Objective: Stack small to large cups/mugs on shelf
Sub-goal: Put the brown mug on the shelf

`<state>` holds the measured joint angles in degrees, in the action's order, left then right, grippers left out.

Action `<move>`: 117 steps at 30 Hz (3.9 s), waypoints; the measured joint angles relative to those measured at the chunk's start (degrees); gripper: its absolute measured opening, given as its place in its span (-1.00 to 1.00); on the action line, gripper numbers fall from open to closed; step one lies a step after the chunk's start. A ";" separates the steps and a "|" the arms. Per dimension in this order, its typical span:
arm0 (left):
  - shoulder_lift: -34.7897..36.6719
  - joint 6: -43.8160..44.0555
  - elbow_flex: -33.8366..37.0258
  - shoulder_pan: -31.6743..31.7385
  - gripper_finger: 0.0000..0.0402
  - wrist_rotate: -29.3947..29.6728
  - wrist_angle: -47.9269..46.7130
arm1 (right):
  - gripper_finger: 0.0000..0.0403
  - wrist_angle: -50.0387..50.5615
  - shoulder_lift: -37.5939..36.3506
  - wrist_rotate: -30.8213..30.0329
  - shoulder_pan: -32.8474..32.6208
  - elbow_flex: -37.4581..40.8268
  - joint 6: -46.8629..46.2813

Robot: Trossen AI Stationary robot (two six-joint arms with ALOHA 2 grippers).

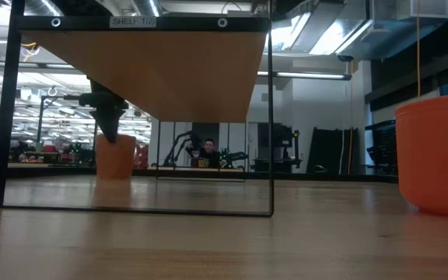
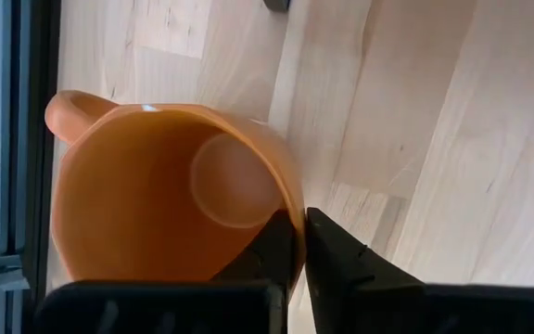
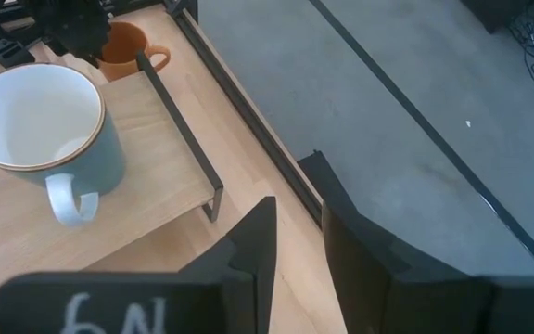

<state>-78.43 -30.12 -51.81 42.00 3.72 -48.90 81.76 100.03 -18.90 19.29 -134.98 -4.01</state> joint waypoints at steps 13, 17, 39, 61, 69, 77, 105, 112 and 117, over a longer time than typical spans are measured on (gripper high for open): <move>3.71 4.60 -1.63 -0.07 -0.96 0.11 -3.63 | -0.54 0.00 -0.01 0.02 1.16 0.00 -0.16; 7.44 6.96 -5.01 -1.37 -0.96 0.37 -8.77 | -0.54 0.00 -0.02 0.05 2.73 0.00 0.34; 11.35 31.70 -40.36 -39.32 -0.96 7.84 -41.73 | -0.54 -4.86 -0.02 5.52 10.95 0.00 2.78; 0.59 18.66 -41.08 -60.37 -0.96 10.96 -31.66 | -0.54 -4.83 0.07 8.81 10.62 8.19 -3.46; -0.20 6.36 -41.03 -57.37 -0.96 10.21 -27.42 | -0.54 -10.08 0.10 11.59 9.73 10.35 -4.76; -3.06 -3.92 -41.05 -52.77 -0.96 4.38 -21.98 | -0.54 -13.01 0.15 12.69 8.86 6.55 -4.76; -8.44 -13.90 -41.05 -47.89 -0.93 2.54 -22.94 | -0.54 -15.09 -0.37 12.48 8.98 0.17 -3.15; -8.46 -13.89 -41.05 -47.97 -0.92 2.54 -22.63 | -0.54 -15.08 -0.37 12.48 9.61 0.18 -2.99; -8.44 -13.45 -41.05 -48.51 -0.79 2.63 -24.34 | -0.54 -15.08 -0.33 12.48 10.33 0.20 -2.99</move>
<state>-86.87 -43.57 -92.86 -6.51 6.36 -73.24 66.67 99.70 -6.42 29.62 -134.78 -7.01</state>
